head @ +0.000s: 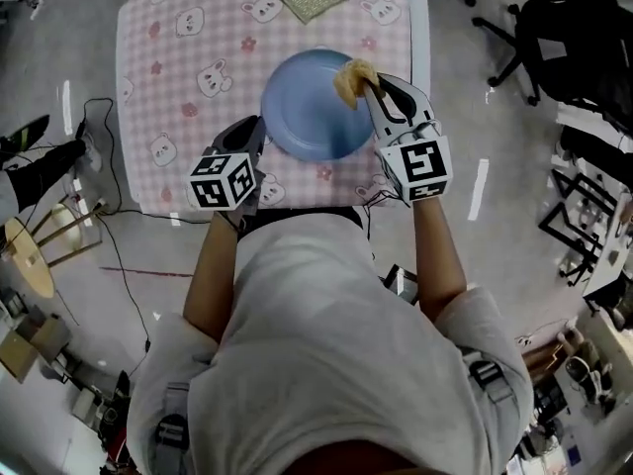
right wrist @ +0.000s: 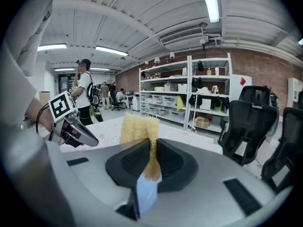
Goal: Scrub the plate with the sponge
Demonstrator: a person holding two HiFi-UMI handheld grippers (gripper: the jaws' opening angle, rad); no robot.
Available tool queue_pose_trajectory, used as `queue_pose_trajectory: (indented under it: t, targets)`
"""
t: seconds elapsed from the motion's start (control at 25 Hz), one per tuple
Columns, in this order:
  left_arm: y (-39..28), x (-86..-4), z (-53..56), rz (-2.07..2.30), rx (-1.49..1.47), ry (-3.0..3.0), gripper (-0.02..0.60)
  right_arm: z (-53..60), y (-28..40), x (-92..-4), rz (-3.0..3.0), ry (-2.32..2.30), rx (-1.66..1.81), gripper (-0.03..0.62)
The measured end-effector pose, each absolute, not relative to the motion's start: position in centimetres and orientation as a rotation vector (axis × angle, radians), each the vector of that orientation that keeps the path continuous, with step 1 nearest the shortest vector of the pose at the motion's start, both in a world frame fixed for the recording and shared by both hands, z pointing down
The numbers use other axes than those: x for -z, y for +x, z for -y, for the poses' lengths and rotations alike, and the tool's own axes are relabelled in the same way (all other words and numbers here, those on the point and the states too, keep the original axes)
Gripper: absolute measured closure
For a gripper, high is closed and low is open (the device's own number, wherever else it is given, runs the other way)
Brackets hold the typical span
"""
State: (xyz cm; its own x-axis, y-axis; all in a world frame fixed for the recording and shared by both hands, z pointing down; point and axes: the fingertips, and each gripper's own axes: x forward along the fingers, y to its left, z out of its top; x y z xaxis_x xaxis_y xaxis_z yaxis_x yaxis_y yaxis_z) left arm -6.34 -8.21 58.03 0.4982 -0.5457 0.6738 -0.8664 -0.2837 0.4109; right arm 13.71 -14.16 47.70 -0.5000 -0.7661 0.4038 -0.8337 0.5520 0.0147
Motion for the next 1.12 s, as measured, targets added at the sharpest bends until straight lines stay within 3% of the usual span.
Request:
queue_pose_trajectory:
  t: [0.4,1.12]
  targets:
    - [-6.9,-62.0,5.6,1.209,-0.369,1.683,0.528,14.1,8.1,-51.2,2.505,1.008,-0.337,0.549]
    - [-5.2,-65.5,5.1,1.125,-0.268,1.524,0.5,11.7,7.4,-52.4,2.5,0.957,-0.367,0.548]
